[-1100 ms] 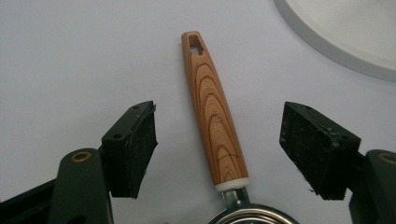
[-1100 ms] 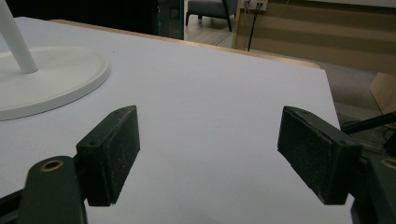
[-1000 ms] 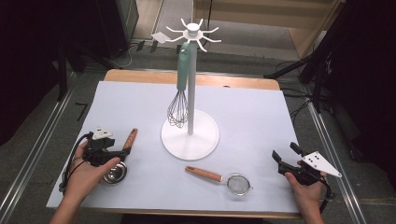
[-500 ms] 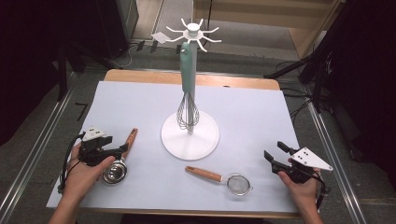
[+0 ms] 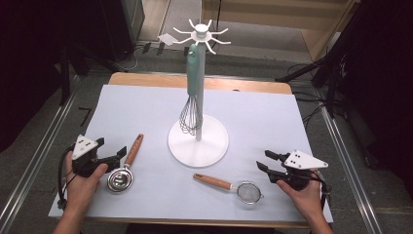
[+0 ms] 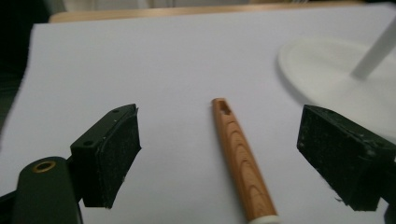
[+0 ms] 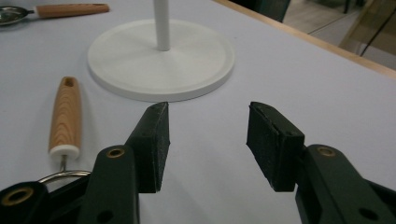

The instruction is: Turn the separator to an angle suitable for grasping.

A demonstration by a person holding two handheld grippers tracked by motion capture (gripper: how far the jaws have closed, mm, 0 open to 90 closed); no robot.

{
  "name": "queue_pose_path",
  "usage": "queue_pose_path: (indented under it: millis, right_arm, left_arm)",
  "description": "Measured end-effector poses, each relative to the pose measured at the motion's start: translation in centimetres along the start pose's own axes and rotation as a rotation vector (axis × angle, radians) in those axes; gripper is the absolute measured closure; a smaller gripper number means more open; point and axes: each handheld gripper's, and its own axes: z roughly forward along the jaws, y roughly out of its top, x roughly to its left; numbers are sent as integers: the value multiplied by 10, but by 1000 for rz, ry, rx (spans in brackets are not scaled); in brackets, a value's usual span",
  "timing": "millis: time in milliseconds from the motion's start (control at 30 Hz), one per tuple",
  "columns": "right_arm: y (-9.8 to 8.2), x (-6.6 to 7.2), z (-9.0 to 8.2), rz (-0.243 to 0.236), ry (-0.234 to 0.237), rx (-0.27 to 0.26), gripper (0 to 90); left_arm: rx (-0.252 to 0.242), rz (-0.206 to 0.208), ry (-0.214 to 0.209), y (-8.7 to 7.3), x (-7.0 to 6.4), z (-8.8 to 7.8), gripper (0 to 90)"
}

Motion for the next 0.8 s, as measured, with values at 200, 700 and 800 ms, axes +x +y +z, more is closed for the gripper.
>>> queue_pose_path:
  millis: [200,700,800]
  right_arm:
    - [9,4,6,-11,60,52,562]
    - [41,39,34,-94,226,264,636]
    - [45,47,45,-107,262,328,645]
  left_arm:
    - [-37,50,32,-8,7,-8,135]
    - [-93,9,84,-26,24,-10,141]
    - [-94,1,85,-26,25,-10,142]
